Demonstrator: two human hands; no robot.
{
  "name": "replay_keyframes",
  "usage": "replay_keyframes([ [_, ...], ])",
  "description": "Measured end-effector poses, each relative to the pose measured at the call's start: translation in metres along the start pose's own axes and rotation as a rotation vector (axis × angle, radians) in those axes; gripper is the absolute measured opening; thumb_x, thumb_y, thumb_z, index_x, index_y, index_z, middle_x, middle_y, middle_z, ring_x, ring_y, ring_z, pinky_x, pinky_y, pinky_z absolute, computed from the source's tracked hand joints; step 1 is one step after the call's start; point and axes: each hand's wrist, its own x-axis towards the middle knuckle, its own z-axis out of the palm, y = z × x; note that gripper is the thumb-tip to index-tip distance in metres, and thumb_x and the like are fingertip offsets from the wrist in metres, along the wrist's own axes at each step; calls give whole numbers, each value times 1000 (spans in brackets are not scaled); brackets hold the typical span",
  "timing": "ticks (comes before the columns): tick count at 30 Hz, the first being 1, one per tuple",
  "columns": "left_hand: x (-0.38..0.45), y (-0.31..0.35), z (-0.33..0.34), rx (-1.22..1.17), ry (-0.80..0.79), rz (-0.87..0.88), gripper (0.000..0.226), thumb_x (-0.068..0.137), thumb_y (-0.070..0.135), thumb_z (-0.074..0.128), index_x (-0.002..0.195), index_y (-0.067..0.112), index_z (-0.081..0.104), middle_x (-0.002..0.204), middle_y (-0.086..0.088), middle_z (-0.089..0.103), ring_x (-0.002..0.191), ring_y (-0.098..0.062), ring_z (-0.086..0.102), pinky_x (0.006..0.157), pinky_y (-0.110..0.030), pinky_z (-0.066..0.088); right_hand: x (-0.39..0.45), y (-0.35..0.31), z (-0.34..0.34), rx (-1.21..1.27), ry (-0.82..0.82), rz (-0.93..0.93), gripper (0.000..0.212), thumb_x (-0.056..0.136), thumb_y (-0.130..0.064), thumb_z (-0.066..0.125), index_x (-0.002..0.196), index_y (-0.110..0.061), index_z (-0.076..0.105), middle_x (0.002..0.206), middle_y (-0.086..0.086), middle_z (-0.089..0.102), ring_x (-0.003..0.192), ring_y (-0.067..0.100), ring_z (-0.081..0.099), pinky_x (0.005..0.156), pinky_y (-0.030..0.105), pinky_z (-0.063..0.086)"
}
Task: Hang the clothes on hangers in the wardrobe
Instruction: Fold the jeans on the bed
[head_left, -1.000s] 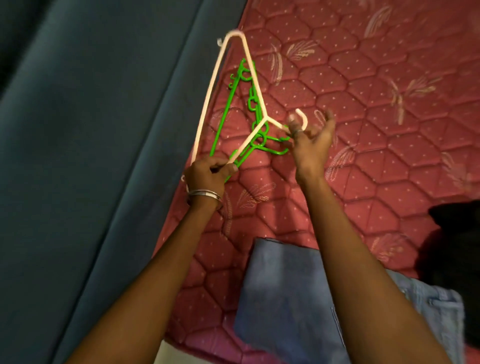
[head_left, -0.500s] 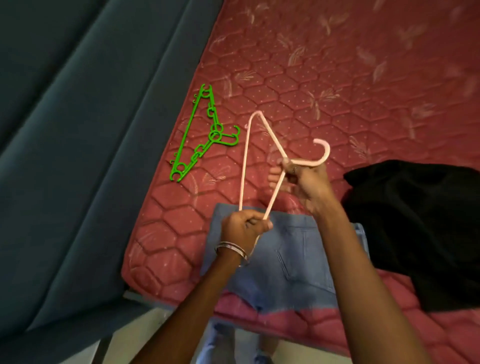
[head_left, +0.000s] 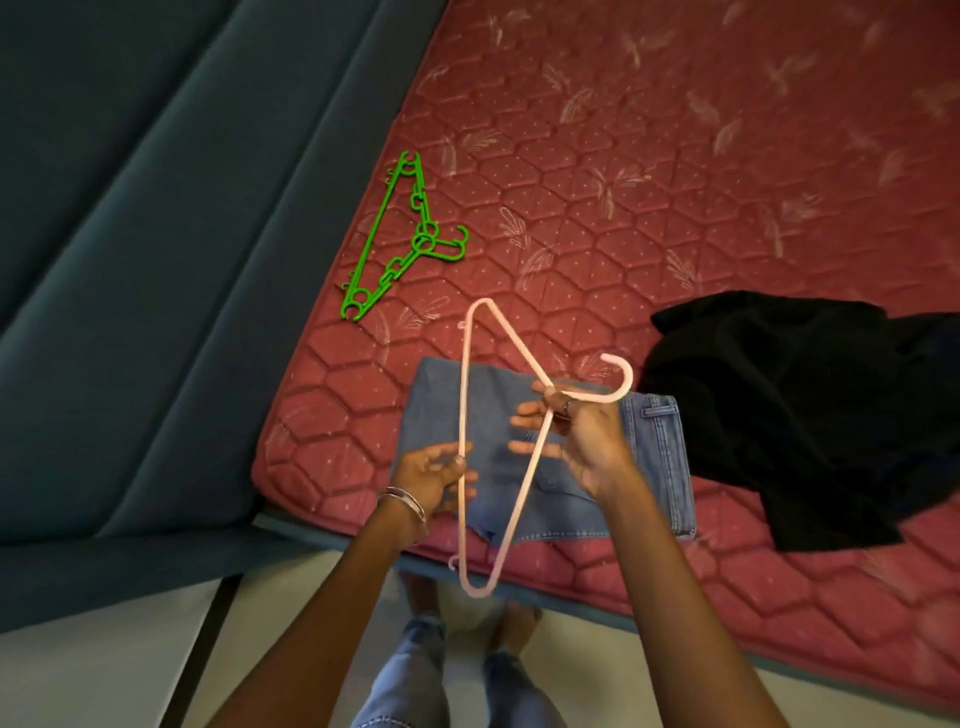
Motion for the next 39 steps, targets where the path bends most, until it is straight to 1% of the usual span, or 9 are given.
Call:
replay_keyframes([
  [9, 33, -7, -78, 27, 146, -42, 25, 89, -9, 53, 114, -11, 59, 48, 1, 64, 40, -9, 60, 41, -20, 50, 30, 14, 55, -249, -79, 19, 15, 93, 0, 57, 105, -1, 65, 87, 18, 71, 69, 26, 69, 60, 38, 60],
  [13, 53, 11, -115, 425, 310, 232, 20, 86, 4, 66, 105, 0, 69, 86, -10, 73, 67, 2, 61, 69, -16, 47, 58, 38, 89, -318, 124, -88, 18, 91, 9, 50, 83, 1, 64, 73, 16, 67, 54, 22, 63, 60, 35, 58],
  [19, 71, 50, -118, 486, -140, 427, 50, 80, 12, 69, 128, 16, 54, 91, 0, 63, 80, -8, 56, 77, -27, 50, 96, 72, 159, -471, 199, -167, 18, 77, -28, 59, 63, -22, 69, 65, 11, 69, 63, 27, 67, 71, 53, 57],
  [24, 105, 46, -153, 466, 361, 514, 50, 82, 23, 37, 120, -2, 60, 98, -26, 67, 87, -38, 64, 74, -35, 45, 118, 52, 181, -436, -292, 46, 20, 90, -10, 64, 110, -11, 64, 82, -7, 67, 69, -2, 60, 62, 16, 47],
  [27, 125, 37, -183, 369, 449, 455, 52, 85, 24, 33, 123, -6, 55, 106, -31, 62, 93, -42, 59, 81, -39, 45, 147, 77, 154, -681, 175, -43, 7, 85, -17, 70, 82, -14, 65, 73, -1, 68, 71, 15, 65, 68, 34, 48],
  [29, 135, 27, -199, 284, 467, 431, 52, 88, 27, 33, 124, -5, 52, 99, -35, 59, 85, -45, 57, 79, -47, 46, 159, 118, 151, -995, 378, 40, 40, 81, -32, 75, 104, -3, 61, 103, 19, 66, 100, 34, 62, 82, 41, 46],
  [34, 135, 6, -200, 197, 498, 426, 52, 90, 35, 31, 119, -3, 51, 86, -30, 55, 64, -15, 41, 66, -35, 38, 161, 197, 167, -1360, 425, 193, 104, 76, -57, 69, 149, -11, 12, 140, 20, 28, 127, 41, 32, 89, 55, 46],
  [37, 135, -6, -197, 241, 493, 411, 45, 91, 29, 31, 117, 0, 53, 75, -4, 54, 62, -16, 45, 67, -36, 41, 170, 208, 165, -1560, 422, 154, 81, 93, -29, 56, 151, -6, 4, 141, 22, 27, 126, 43, 34, 83, 54, 50],
  [39, 140, -13, -197, 235, 495, 369, 48, 88, 29, 30, 120, 0, 51, 87, -14, 61, 74, -31, 54, 73, -38, 45, 175, 205, 157, -1608, 391, 73, 63, 94, -10, 46, 148, 0, 13, 136, 24, 36, 120, 43, 44, 84, 49, 50],
])
